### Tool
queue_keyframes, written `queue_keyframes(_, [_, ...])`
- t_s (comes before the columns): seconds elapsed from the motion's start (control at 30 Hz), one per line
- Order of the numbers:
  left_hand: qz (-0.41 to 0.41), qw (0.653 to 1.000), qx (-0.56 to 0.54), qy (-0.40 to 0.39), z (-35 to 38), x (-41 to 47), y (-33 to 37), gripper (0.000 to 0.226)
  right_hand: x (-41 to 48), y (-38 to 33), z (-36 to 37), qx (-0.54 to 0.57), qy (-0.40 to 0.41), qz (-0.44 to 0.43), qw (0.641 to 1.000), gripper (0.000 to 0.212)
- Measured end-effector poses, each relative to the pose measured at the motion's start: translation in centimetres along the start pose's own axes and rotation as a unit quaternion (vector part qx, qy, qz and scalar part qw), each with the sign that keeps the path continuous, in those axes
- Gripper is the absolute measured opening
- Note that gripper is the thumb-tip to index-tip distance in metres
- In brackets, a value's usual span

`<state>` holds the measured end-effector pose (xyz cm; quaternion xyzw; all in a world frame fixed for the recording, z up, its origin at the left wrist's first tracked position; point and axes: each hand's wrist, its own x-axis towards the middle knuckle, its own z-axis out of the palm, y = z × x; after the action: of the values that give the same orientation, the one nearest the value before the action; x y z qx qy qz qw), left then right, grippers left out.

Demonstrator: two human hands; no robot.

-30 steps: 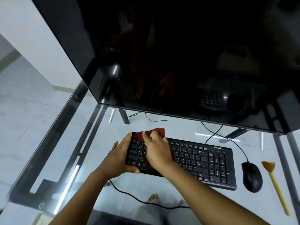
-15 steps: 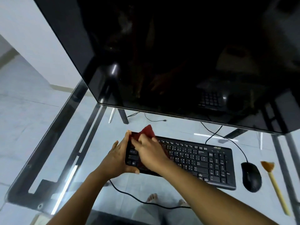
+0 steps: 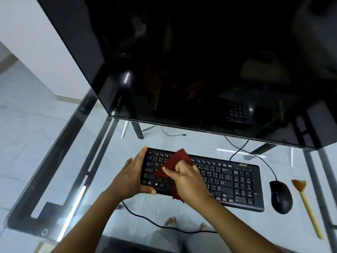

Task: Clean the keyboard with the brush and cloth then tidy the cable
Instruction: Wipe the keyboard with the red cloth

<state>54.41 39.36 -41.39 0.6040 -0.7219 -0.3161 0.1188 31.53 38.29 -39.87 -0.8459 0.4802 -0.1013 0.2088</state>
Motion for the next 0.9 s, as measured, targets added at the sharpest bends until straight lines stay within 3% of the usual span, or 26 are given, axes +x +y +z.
queue_keyframes(0.07, [0.002,1.0,0.002,0.006,0.0,0.0,0.0,0.144,-1.6,0.1,0.5,-0.039,0.006,-0.012,0.999,0.063])
queue_keyframes(0.2, [0.021,0.999,0.029,0.017,-0.2,0.3,0.0,0.144,-3.1,-2.2,2.2,-0.034,-0.016,-0.094,0.995,0.053])
queue_keyframes(0.43, [0.005,1.0,0.018,-0.002,-0.1,0.2,0.0,0.147,-6.1,3.1,-1.0,-0.087,-0.06,-0.088,0.99,0.065])
queue_keyframes(0.67, [0.016,0.999,0.027,-0.008,-0.3,0.3,0.1,0.147,-4.3,0.1,1.8,-0.099,0.024,-0.076,0.992,0.069])
queue_keyframes(0.8, [0.016,0.999,0.046,-0.002,-0.2,0.1,0.3,0.146,-3.2,2.9,-0.3,-0.1,0.113,0.082,0.985,0.047])
queue_keyframes(0.9, [0.013,0.998,0.059,-0.003,-0.2,0.2,0.5,0.146,-1.3,2.5,-0.7,-0.082,0.103,0.166,0.977,0.055])
